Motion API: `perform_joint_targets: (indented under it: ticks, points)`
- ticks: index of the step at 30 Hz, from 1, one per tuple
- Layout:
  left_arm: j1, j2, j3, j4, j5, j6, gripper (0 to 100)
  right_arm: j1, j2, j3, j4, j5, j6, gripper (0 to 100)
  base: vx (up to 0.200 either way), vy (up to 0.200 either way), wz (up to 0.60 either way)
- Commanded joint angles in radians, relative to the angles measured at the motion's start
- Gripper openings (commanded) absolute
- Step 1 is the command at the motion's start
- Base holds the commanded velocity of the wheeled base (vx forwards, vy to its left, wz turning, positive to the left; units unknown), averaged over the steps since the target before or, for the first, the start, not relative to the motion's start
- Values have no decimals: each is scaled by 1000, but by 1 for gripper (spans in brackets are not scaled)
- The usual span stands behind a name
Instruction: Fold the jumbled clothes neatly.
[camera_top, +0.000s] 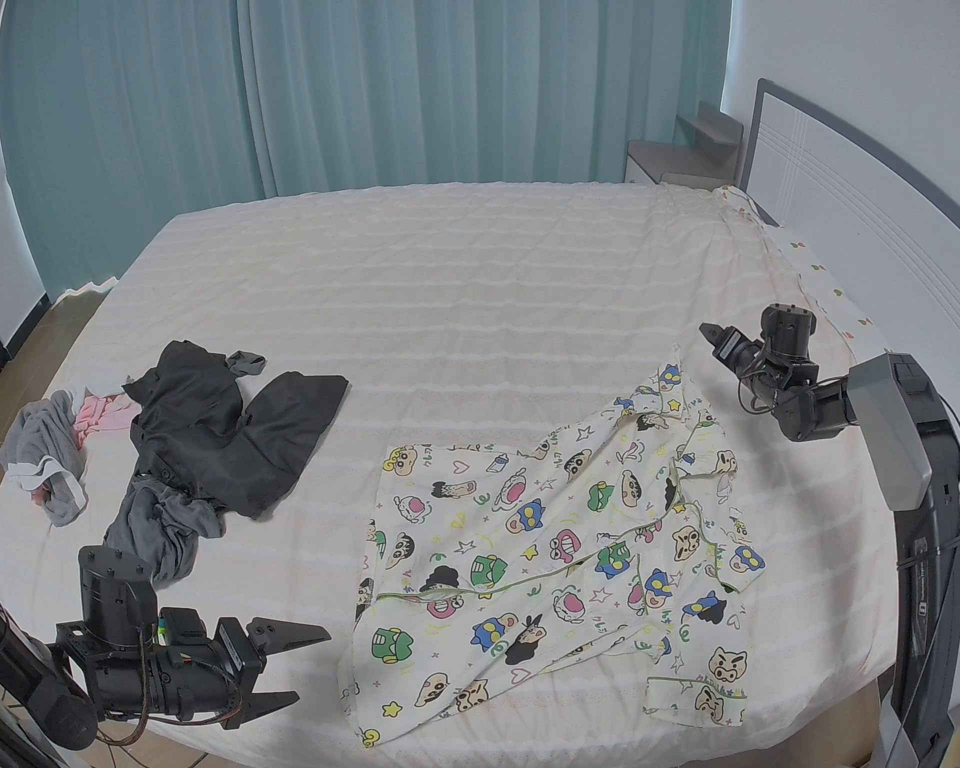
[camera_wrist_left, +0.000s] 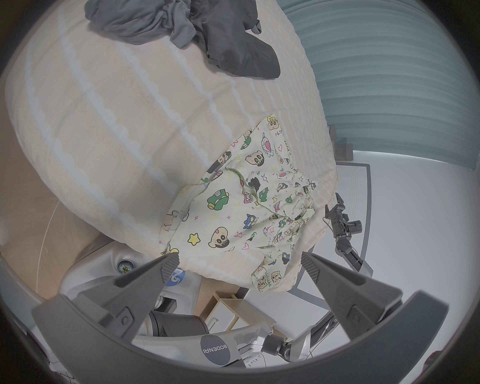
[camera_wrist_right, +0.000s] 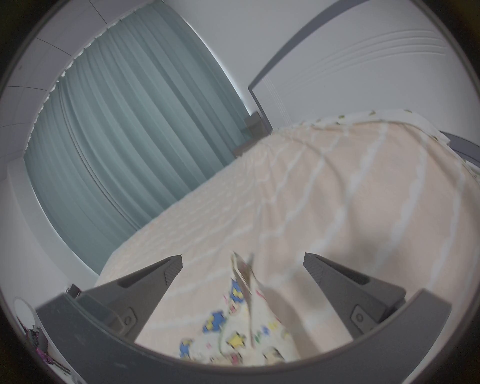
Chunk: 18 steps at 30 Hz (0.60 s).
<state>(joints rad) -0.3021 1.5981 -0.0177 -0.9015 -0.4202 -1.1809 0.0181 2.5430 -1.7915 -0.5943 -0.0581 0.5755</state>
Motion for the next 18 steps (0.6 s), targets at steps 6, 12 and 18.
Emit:
perform_joint_targets:
  ticks: [6,12,18]
  points:
    - [-2,-1,13,0,0,-2,100,-168,-320,727,-148,339,-82,100,0,0,0]
    - [-3,-7,13,3,-12,-2,100,-267,-308,952,-276,506,-186,100,0,0,0]
    - [-3,2,13,3,-14,-3,100,-294,-293,998,-282,610,-187,100,0,0,0]
